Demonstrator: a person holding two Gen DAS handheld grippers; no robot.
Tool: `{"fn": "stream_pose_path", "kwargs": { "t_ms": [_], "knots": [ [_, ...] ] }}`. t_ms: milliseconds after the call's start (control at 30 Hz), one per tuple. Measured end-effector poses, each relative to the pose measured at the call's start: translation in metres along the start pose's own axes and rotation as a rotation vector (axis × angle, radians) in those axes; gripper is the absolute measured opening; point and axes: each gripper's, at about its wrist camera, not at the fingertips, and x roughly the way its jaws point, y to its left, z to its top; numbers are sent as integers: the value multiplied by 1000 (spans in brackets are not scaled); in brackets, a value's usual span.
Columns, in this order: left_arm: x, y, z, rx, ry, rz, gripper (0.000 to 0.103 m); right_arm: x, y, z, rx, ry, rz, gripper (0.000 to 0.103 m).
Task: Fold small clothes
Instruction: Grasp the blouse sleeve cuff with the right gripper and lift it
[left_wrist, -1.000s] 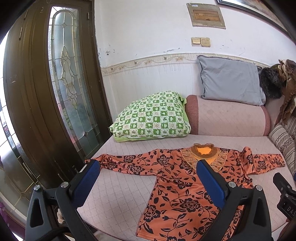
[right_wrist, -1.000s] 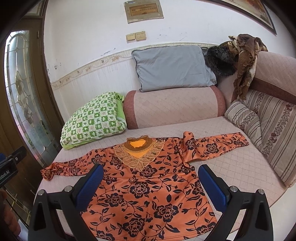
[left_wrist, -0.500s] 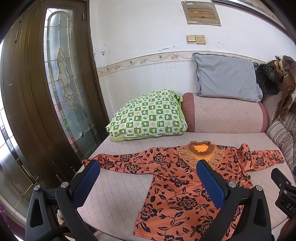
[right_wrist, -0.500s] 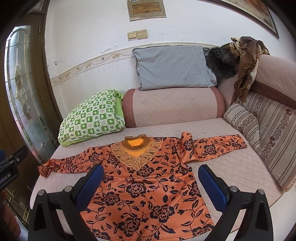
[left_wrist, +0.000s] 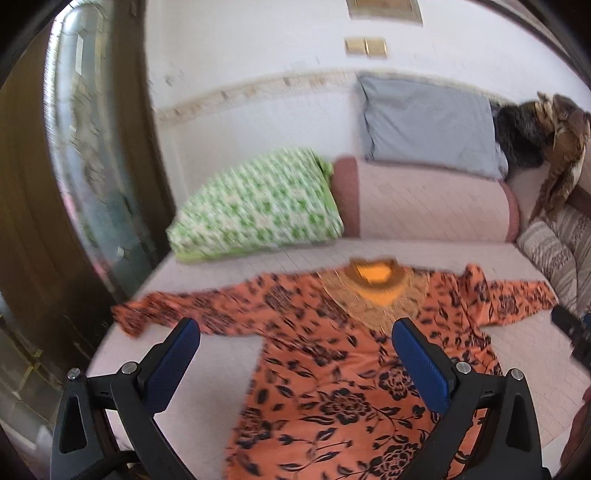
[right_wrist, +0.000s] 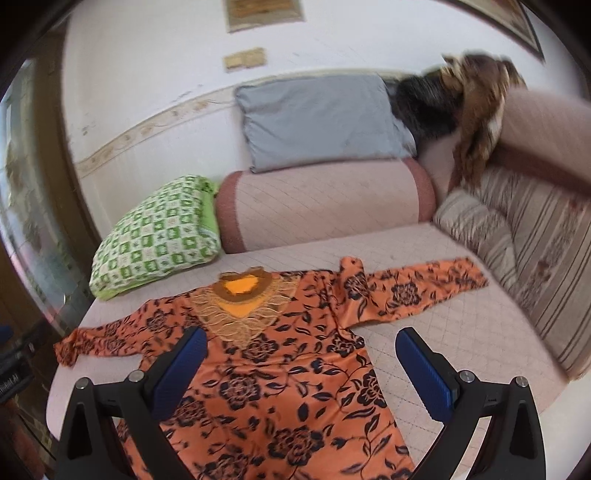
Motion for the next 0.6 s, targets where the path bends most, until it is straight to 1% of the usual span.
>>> {"fn": "stream_pose_path", "kwargs": {
  "t_ms": [100, 167, 200, 233, 267, 300, 367, 400, 433, 467, 500, 533, 600],
  "knots": [
    [51, -16, -8, -22, 73, -40, 103, 47, -54, -3, 110, 21, 5, 103],
    [90, -29, -14, -45, 112, -40, 103, 82, -101, -6, 240, 44, 23, 103],
    [114, -38, -17, -58, 128, -41, 103, 99, -126, -8, 321, 53, 23, 103],
    [129, -45, -20, -63, 140, -41, 103, 116, -157, -10, 427, 48, 25, 103],
    [148, -54, -23, -67, 160, -39, 103, 131, -178, -15, 520, 54, 48, 102],
    [158, -58, -25, -70, 173, -40, 103, 147, -198, -20, 617, 68, 75, 100],
    [184, -68, -28, -81, 200, -55, 103, 181, -242, -24, 789, 78, 115, 89],
    [196, -72, -30, -95, 212, -72, 103, 191, -257, -25, 835, 79, 119, 87],
    [202, -73, -30, -102, 213, -83, 103, 205, -277, -25, 888, 74, 121, 81],
    [206, -74, -31, -106, 208, -89, 103, 215, -292, -24, 925, 70, 124, 71],
    [212, -73, -31, -104, 188, -84, 103, 228, -310, -25, 983, 71, 126, 67],
    [215, -73, -31, -97, 173, -72, 103, 235, -324, -25, 1020, 63, 117, 62],
    [222, -70, -30, -78, 163, -38, 103, 249, -347, -25, 1081, 57, 94, 61]
  ]
}}
